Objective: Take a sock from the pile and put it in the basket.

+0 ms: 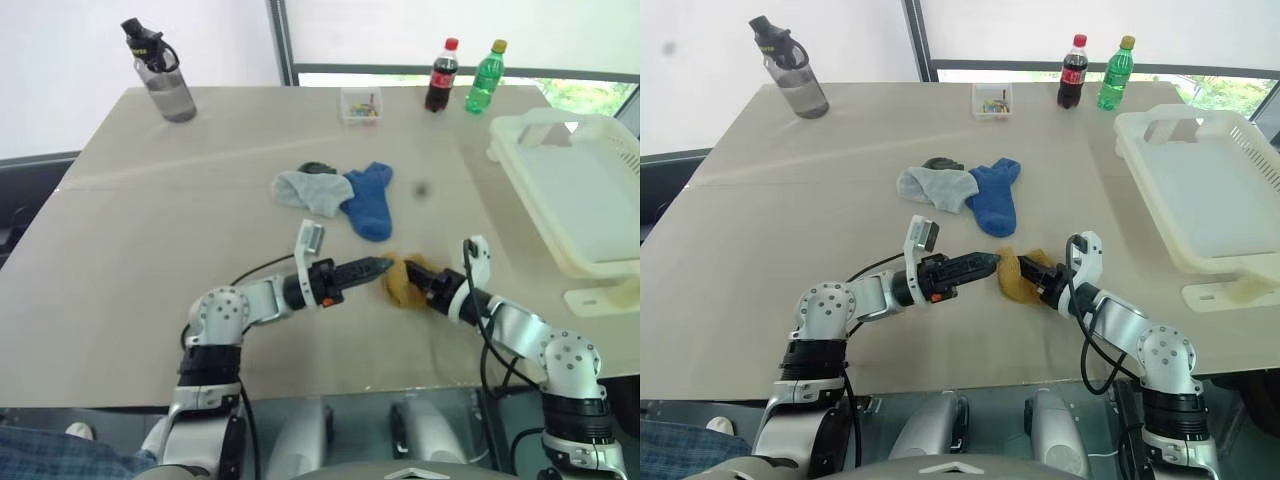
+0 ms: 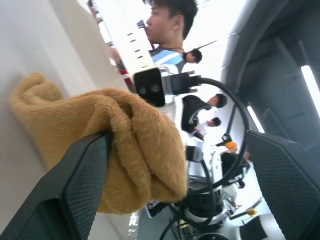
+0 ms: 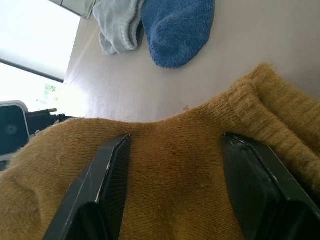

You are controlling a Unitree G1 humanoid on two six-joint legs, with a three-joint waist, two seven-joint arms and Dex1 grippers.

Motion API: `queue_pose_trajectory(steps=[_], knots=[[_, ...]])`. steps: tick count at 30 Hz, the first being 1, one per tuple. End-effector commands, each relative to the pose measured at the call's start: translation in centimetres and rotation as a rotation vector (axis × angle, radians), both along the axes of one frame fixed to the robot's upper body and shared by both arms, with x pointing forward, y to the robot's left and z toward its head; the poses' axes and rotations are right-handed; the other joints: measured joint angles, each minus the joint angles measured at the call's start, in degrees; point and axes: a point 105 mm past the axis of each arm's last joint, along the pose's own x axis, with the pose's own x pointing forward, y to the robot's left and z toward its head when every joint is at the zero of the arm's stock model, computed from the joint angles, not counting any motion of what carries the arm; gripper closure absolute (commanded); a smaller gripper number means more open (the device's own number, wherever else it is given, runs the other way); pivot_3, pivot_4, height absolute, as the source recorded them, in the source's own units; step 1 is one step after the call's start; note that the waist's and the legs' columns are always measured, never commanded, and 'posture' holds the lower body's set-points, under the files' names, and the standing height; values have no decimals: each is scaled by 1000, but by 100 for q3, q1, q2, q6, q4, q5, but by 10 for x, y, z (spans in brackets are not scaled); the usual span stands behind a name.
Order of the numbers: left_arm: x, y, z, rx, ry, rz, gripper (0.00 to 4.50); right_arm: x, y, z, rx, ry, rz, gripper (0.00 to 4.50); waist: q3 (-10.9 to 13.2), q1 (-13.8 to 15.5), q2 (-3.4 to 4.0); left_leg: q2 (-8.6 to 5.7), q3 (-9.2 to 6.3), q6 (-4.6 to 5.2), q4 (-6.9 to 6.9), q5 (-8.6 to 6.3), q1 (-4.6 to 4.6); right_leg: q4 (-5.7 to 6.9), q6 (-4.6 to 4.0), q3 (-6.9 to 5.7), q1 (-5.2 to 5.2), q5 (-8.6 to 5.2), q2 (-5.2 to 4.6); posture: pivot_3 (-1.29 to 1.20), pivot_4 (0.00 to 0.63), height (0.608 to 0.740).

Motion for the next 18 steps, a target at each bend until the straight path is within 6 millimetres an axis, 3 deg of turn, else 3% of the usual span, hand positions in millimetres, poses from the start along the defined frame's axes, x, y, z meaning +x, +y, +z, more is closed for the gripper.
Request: queue_pose_trajectory(steps=[1, 10, 18], knots=[[-1, -7, 8, -34, -43, -31, 34, 0, -8, -16, -46, 62, -42, 1532, 0, -3, 0, 0, 0, 0, 0, 0, 0, 0, 0, 0, 0, 0, 0, 0, 150, 740], [3, -21, 3, -31, -75, -43, 34, 1, -9, -16, -51, 60, -43, 1532, 1, 1, 0, -1, 0, 0, -2, 0, 0, -3, 0, 0, 0, 0, 1, 0, 150, 740], [1, -29, 20, -114, -159, -79, 34, -1, -9, -16, -78, 50, -33, 1532, 2, 2, -1, 0, 0, 0, -2, 0, -2, -8, 0, 0, 0, 0, 1, 0, 150, 740]])
